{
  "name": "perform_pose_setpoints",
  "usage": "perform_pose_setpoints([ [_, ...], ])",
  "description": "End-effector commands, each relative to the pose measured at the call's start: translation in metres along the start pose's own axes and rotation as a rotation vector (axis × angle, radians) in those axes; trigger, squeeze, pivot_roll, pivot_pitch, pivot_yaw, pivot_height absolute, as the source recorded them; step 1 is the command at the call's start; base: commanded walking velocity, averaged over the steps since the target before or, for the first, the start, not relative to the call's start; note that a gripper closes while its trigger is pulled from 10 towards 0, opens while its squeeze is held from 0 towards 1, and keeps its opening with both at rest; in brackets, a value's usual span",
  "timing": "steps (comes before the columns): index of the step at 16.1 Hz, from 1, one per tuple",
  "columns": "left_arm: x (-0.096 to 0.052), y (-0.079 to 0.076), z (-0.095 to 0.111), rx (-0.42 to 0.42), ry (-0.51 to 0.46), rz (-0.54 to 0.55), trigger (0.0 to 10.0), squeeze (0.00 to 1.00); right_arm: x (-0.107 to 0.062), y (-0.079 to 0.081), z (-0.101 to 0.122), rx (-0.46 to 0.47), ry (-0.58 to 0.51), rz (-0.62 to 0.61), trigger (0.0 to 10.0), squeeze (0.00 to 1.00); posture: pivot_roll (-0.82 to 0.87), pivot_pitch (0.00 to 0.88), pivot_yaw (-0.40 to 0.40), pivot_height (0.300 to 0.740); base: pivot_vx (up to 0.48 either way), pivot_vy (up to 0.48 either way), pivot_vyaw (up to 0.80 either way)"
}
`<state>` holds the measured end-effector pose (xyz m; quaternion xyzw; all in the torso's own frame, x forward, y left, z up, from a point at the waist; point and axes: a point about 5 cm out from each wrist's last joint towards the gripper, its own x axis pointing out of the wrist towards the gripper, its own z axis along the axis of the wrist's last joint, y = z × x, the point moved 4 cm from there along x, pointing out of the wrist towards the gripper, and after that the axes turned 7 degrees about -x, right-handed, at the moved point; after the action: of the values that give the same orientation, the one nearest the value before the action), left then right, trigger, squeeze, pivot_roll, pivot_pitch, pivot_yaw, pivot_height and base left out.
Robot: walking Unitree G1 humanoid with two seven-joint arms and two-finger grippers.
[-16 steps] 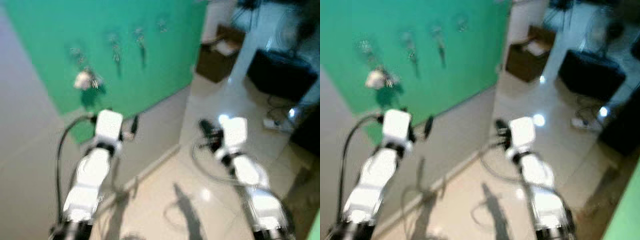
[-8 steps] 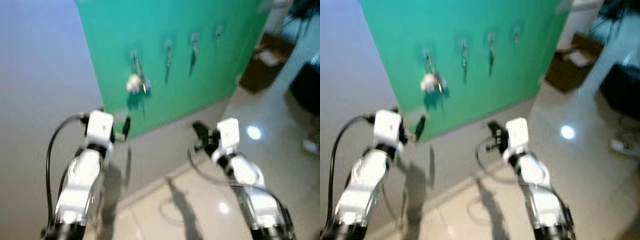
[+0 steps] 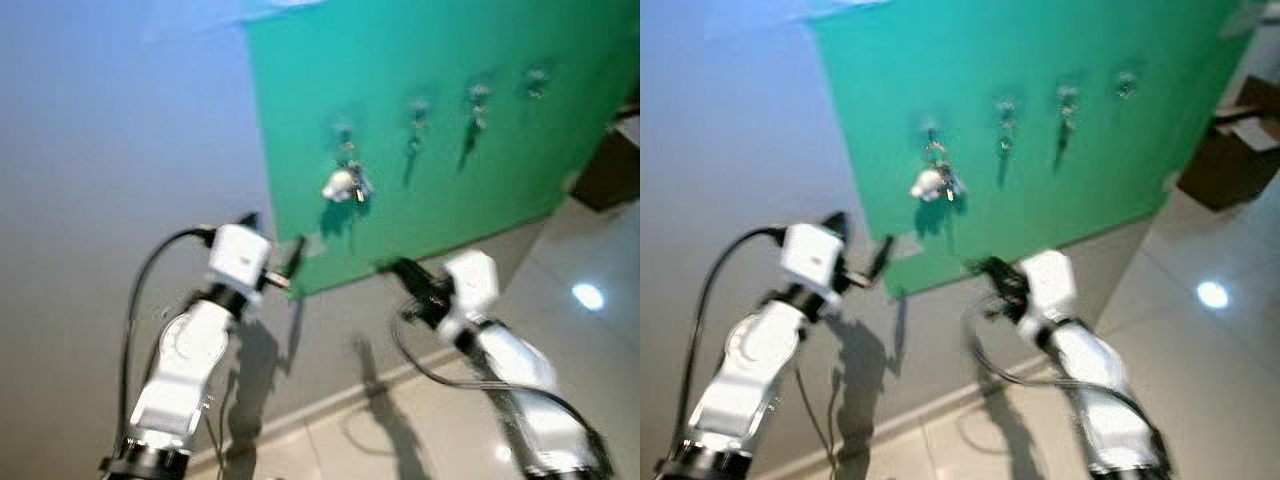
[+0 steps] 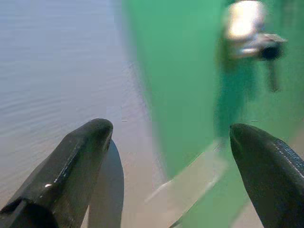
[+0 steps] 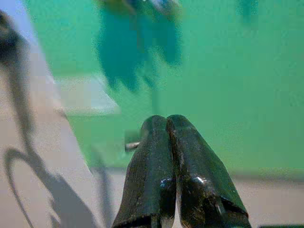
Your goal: Hang keys on a hook
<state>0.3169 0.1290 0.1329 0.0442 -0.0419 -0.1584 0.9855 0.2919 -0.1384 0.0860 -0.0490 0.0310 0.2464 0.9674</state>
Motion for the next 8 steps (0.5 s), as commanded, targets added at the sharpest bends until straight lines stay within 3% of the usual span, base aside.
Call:
perform_pose_setpoints([
  [1,-0.0043,0.0184,-0.007,0.016,0.037,0.07,10.0,0.0,0.0066,0.0049,0.0116,-0.006,-0.039,0.031,10.0,0.0,-0.06,0.0,0.034,0.74,0.0,-0.48,0.8],
  [2,-0.0042,0.0183,-0.0069,0.017,0.037,0.068,10.0,0.0,0.0061,0.0053,0.0115,-0.008,-0.037,0.034,10.0,0.0,-0.07,0.0,0.033,0.74,0.0,-0.48,0.8],
  [6,-0.0037,0.0157,-0.0081,0.02,0.04,0.08,10.0,0.0,0.0052,-0.0004,0.0128,0.011,-0.039,0.002,10.0,0.0,-0.07,0.0,0.02,0.74,0.0,-0.48,0.0],
  [8,-0.0042,0.0171,-0.0076,0.019,0.036,0.091,10.0,0.0,0.0082,0.0054,0.0152,-0.022,-0.042,0.04,10.0,0.0,-0.07,0.0,0.016,0.74,0.0,-0.48,0.0],
])
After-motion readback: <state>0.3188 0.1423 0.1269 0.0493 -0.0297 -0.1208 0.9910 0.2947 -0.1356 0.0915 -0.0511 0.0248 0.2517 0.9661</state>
